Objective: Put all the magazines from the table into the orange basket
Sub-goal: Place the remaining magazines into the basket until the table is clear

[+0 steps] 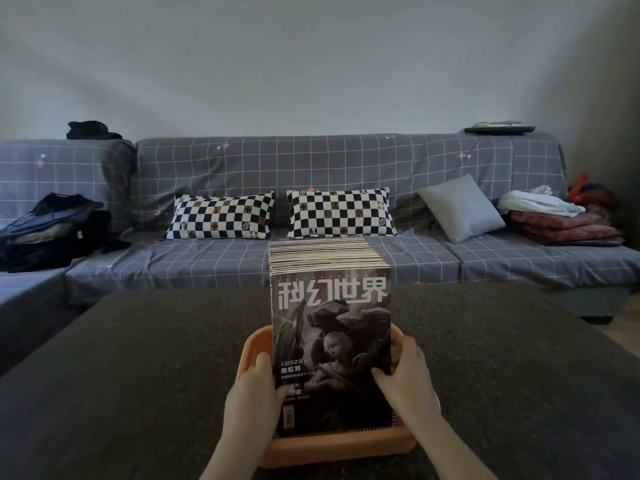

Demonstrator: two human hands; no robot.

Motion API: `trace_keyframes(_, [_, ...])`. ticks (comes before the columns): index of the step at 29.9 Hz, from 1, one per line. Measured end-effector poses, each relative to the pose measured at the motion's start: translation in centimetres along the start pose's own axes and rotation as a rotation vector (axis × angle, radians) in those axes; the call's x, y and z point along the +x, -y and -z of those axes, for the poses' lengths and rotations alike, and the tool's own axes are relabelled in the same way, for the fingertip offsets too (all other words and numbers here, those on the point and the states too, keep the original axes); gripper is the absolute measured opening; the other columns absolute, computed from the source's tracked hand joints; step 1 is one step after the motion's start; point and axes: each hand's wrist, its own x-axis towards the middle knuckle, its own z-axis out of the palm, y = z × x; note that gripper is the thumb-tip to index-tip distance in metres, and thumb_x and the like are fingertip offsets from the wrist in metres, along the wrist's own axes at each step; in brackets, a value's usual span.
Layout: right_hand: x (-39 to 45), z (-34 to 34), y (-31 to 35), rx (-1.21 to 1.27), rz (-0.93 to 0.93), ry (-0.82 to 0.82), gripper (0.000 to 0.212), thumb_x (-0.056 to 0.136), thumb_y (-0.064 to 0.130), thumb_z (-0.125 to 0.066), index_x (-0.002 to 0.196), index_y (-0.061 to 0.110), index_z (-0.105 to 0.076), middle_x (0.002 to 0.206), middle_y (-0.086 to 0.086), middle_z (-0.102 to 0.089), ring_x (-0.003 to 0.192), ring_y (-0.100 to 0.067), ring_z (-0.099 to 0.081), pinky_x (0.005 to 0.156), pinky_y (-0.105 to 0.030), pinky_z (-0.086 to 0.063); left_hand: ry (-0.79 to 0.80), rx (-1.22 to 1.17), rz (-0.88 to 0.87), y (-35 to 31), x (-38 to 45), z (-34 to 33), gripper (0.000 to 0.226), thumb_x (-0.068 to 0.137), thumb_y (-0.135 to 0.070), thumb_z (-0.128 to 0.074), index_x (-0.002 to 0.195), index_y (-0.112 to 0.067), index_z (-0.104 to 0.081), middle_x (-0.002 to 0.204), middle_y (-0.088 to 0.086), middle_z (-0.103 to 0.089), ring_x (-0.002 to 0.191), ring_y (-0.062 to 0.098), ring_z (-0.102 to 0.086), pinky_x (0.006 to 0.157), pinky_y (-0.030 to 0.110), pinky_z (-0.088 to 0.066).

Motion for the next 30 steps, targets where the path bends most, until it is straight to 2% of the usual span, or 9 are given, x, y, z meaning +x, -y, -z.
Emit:
trace_keyframes(3, [1.0, 0.2, 0.3, 0.172, 0.042, 0.104, 0.08, 0.067, 0.039, -0.079, 0.133, 0.031, -0.034, 0.128, 0.006, -0.046, 0.12, -0.016, -0.047, 0.098, -0.036, -0.043, -0.01, -0.185, -0.021, 0.3, 1.3, 0.3, 0.069, 0.075, -0.045, -0.075, 0.129, -0.019, -0.04, 0.122, -0.003, -0.054, 0.099, 0.008, -0.057, 0.076, 0.017, -0.046])
trace_keyframes(5, [1.9, 0.5, 1.0, 0.345, 0.054, 0.179, 0.079, 0.065, 0.043, -0.081, 0.13, 0.038, -0.037, 0.121, 0.015, -0.051, 0.114, -0.009, -0.05, 0.093, -0.029, -0.043, 0.011, -0.357, -0.068, 0.1, 2.6, 0.8, 0.088, 0.077, -0.048, -0.073, 0.146, -0.021, -0.026, 0.137, -0.002, -0.049, 0.118, 0.014, -0.054, 0.092, 0.03, -0.047])
trace_keyframes(9, [4.6, 1.1, 2.6, 0.592, 0.036, 0.243, 0.078, 0.051, 0.064, -0.077, 0.122, 0.044, -0.049, 0.113, 0.016, -0.062, 0.1, -0.006, -0.059, 0.091, -0.031, -0.045, 0.206, -0.816, -0.066, -0.7, 5.5, 2.0, 0.098, 0.069, -0.062, -0.068, 0.148, -0.047, -0.012, 0.124, -0.009, -0.056, 0.085, 0.001, -0.07, 0.062, 0.016, -0.054])
trace_keyframes(10, [5.2, 1.0, 2.9, 0.653, 0.022, 0.262, 0.071, 0.048, 0.068, -0.076, 0.112, 0.048, -0.054, 0.113, 0.012, -0.064, 0.102, -0.01, -0.061, 0.095, -0.037, -0.046, 0.213, -0.886, -0.06, -0.9, 6.2, 1.9, 0.101, 0.063, -0.069, -0.07, 0.145, -0.054, -0.013, 0.126, -0.008, -0.055, 0.089, 0.005, -0.07, 0.065, 0.02, -0.056])
trace_keyframes(12, [5.7, 0.4, 3.0, 0.737, 0.001, 0.291, 0.059, 0.046, 0.071, -0.076, 0.099, 0.052, -0.06, 0.11, 0.009, -0.067, 0.102, -0.014, -0.064, 0.098, -0.044, -0.046, 0.217, -0.944, -0.034, -1.1, 7.4, 1.1, 0.113, 0.05, -0.08, -0.071, 0.143, -0.06, -0.01, 0.136, -0.002, -0.051, 0.108, 0.021, -0.065, 0.086, 0.04, -0.055])
trace_keyframes(15, [6.0, -0.9, 2.3, 0.733, 0.026, 0.272, 0.054, 0.053, 0.072, -0.073, 0.103, 0.057, -0.059, 0.107, 0.014, -0.069, 0.1, -0.012, -0.066, 0.097, -0.046, -0.047, 0.179, -1.051, 0.027, -0.9, 8.1, -0.5, 0.102, 0.05, -0.077, -0.075, 0.136, -0.066, -0.02, 0.134, 0.006, -0.058, 0.109, 0.034, -0.064, 0.098, 0.057, -0.046])
trace_keyframes(20, [6.6, -1.6, 1.5, 0.646, 0.029, 0.238, 0.058, 0.055, 0.079, -0.067, 0.108, 0.061, -0.051, 0.107, 0.019, -0.067, 0.103, -0.01, -0.063, 0.098, -0.047, -0.045, 0.185, -1.202, 0.044, -0.3, 8.6, -1.5, 0.1, 0.049, -0.064, -0.085, 0.135, -0.055, -0.036, 0.124, 0.005, -0.065, 0.102, 0.028, -0.069, 0.092, 0.054, -0.052])
trace_keyframes(27, [6.3, -1.2, 1.4, 0.785, 0.006, 0.32, 0.055, 0.057, 0.071, -0.072, 0.107, 0.06, -0.056, 0.112, 0.017, -0.067, 0.105, -0.011, -0.063, 0.095, -0.04, -0.048, 0.162, -1.098, 0.01, -0.4, 8.4, -1.5, 0.111, 0.043, -0.075, -0.079, 0.14, -0.056, -0.027, 0.127, -0.002, -0.062, 0.107, 0.025, -0.066, 0.097, 0.053, -0.048])
trace_keyframes(30, [6.3, -1.3, 1.3, 0.819, -0.052, 0.352, 0.052, 0.059, 0.069, -0.073, 0.107, 0.054, -0.06, 0.113, 0.012, -0.068, 0.105, -0.014, -0.064, 0.094, -0.042, -0.048, 0.19, -1.122, -0.012, -0.2, 8.2, -1.5, 0.123, 0.037, -0.072, -0.083, 0.144, -0.047, -0.027, 0.122, -0.004, -0.065, 0.105, 0.02, -0.068, 0.095, 0.046, -0.051])
